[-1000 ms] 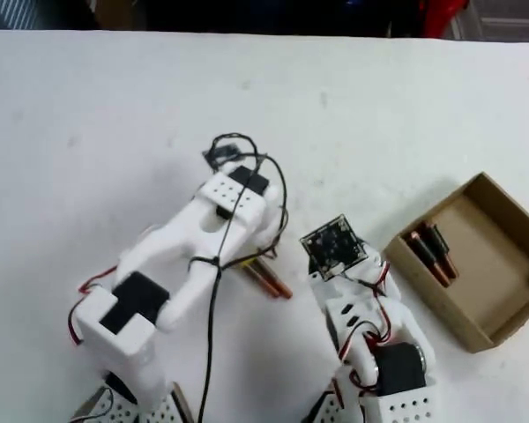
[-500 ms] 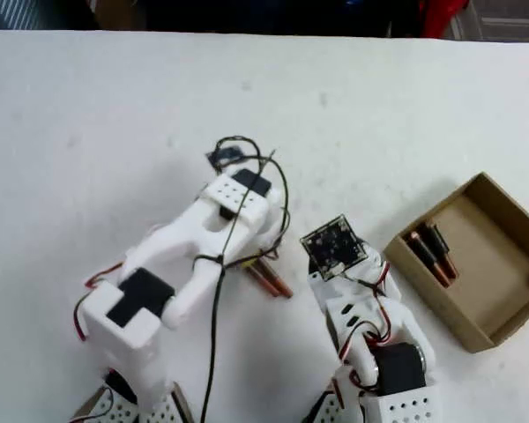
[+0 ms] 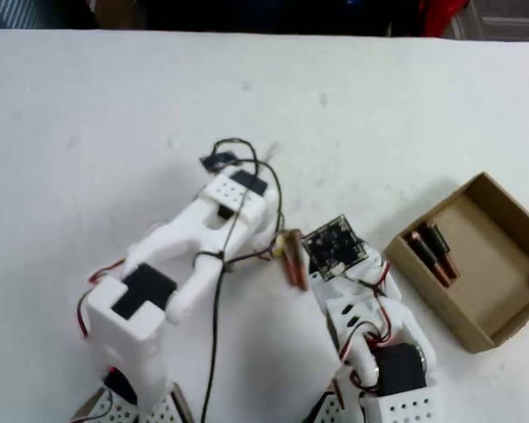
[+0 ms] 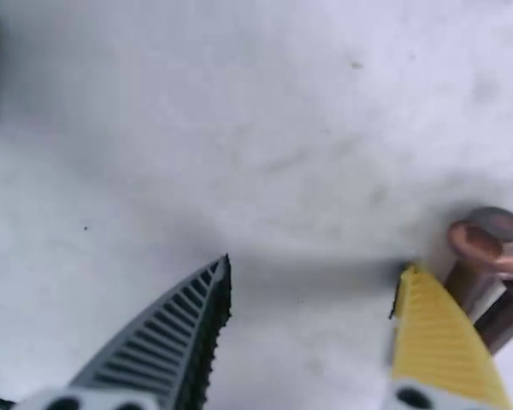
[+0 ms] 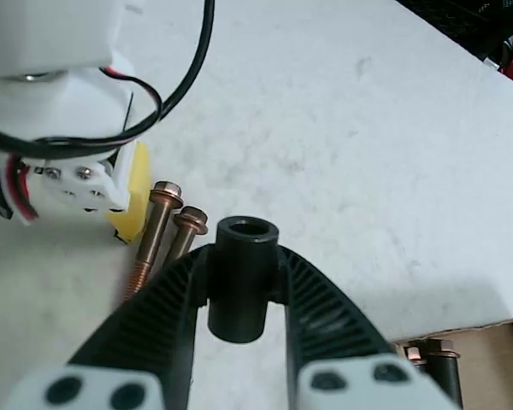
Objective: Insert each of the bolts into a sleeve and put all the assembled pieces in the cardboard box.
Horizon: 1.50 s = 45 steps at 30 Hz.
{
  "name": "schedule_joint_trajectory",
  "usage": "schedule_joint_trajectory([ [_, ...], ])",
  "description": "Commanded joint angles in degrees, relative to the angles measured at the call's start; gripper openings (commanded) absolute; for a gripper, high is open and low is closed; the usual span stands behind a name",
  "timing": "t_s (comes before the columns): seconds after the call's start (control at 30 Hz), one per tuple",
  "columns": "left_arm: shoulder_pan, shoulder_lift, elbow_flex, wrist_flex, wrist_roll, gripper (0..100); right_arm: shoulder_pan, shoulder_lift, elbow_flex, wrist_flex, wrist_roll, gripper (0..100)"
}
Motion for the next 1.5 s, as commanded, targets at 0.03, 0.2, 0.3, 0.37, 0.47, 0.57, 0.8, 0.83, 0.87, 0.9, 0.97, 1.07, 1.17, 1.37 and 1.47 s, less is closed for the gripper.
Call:
schedule_joint_trajectory([
  [0.03,1.01,-0.40,-2.73,0.70,0.70,34,0.66,-0.57,-0.26,-1.36,-0.18,1.6],
  [0.2,2.33,-0.40,-9.41,9.76,0.70,34,0.66,-0.57,-0.18,-1.45,-0.18,1.6],
  [0.3,2.33,0.04,-13.63,13.54,0.70,34,0.66,-0.57,-0.18,-1.45,-0.18,1.6],
  [0.37,2.15,0.13,-14.68,13.80,0.70,34,0.66,-0.57,-0.18,-1.45,-0.18,1.6],
  [0.47,2.33,0.22,-14.59,12.31,0.70,34,0.66,-0.57,-0.18,-1.45,-0.18,1.6],
  [0.57,1.89,0.22,-12.57,8.18,0.70,34,0.66,-0.57,-0.18,-1.45,-0.18,1.6],
  [0.8,0.57,0.22,-7.03,-0.18,0.53,34,0.66,-0.57,-0.18,-1.45,-0.18,1.6],
  [0.83,0.04,0.22,-6.59,-0.88,0.44,34,0.66,-0.57,-0.18,-1.45,-0.18,1.6],
  [0.87,-0.48,0.22,-6.15,-1.41,0.44,34,0.66,-0.57,-0.18,-1.45,-0.18,1.6],
  [0.9,-1.01,0.22,-5.71,-1.85,0.44,34,0.66,-0.57,-0.18,-1.45,-0.18,1.6],
  [0.97,-1.45,0.22,-4.92,-2.02,0.44,34,0.66,-0.57,-0.18,-1.45,-0.18,1.6],
  [1.07,-1.19,0.22,-3.78,-2.02,0.44,34,0.66,-0.57,-0.18,-1.45,-0.18,1.6],
  [1.17,-1.10,0.22,-3.60,-1.93,0.44,34,0.66,-0.57,-0.18,-1.45,-0.18,1.6],
  [1.37,-1.10,0.31,-1.41,-2.46,0.35,34,0.66,-0.57,-0.18,-1.45,-0.18,1.6],
  [1.47,-1.19,0.31,-0.79,-3.96,0.35,34,0.66,-0.57,-0.18,-1.45,-0.18,1.6],
])
